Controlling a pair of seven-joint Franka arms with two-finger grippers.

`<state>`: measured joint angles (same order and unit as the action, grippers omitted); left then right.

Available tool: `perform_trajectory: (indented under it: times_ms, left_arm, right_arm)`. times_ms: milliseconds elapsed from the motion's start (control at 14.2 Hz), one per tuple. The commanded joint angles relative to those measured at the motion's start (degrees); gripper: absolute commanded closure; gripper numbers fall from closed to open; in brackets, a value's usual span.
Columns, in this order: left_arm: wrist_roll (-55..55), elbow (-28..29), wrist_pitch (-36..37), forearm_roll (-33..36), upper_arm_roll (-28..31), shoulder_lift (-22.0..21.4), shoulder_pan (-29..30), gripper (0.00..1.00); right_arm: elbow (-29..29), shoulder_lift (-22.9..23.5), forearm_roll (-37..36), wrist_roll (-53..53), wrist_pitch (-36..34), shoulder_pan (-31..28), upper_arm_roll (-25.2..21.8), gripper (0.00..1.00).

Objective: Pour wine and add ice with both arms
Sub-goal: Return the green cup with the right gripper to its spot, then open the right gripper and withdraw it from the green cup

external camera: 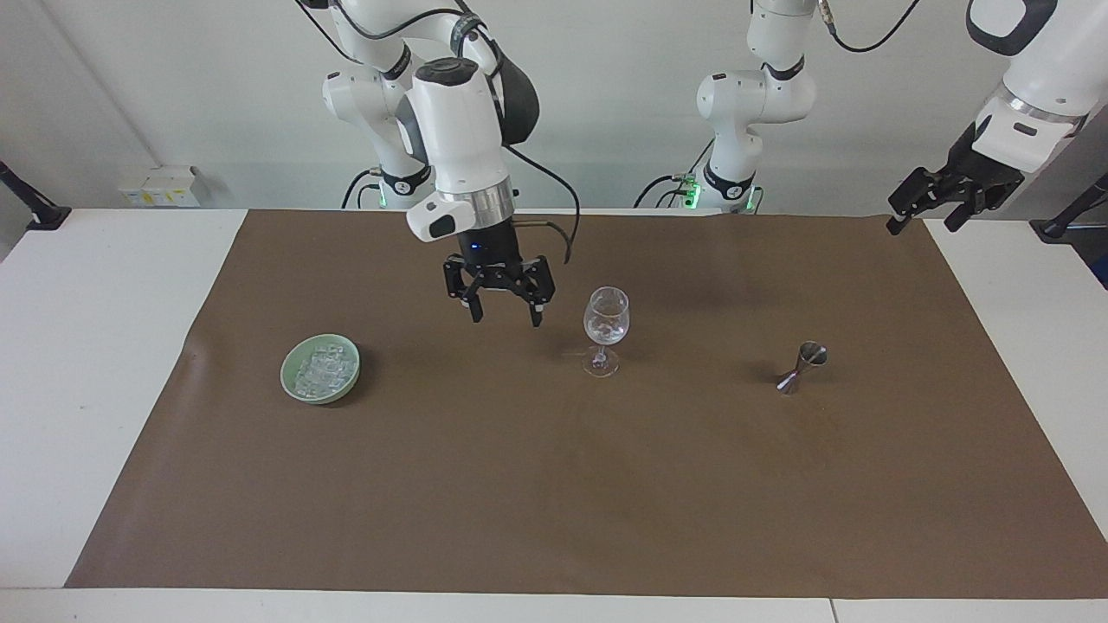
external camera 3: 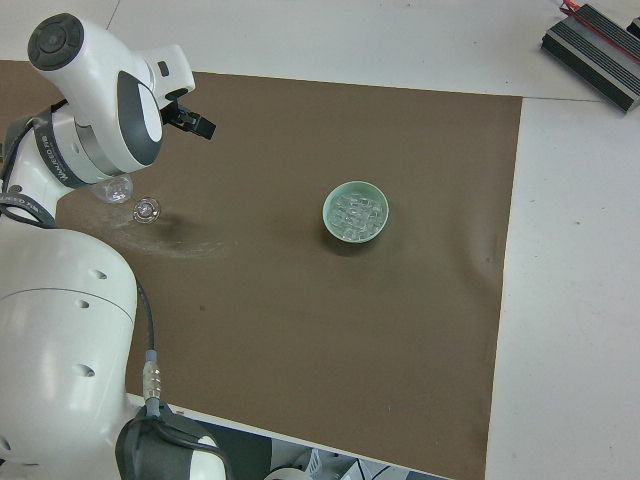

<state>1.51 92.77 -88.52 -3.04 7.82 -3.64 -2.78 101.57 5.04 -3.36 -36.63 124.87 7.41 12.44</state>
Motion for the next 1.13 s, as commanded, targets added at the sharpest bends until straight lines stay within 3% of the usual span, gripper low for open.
perform_trajectory:
  times_ms: [0, 563, 1056]
  left_arm:
    - [0.42, 1.8, -1.04, -0.04, 0.45, -1.37, -0.38, 0.0]
    - [0.42, 1.8, -1.04, -0.04, 0.45, -1.37, -0.38, 0.0]
    - [0.42, 1.8, -1.04, -0.04, 0.45, -1.37, -0.38, 0.0]
  right_arm:
    - [0.3, -2.75, -0.25, 6.38, -4.97, -4.76, 0.92, 0.0]
    - [-0.41, -6.53, 0.81, 20.44, -16.66, -6.09, -8.03, 0.0]
    - [-8.57, -6.62, 1.07, 29.15, -31.6, -6.71, -11.38, 0.0]
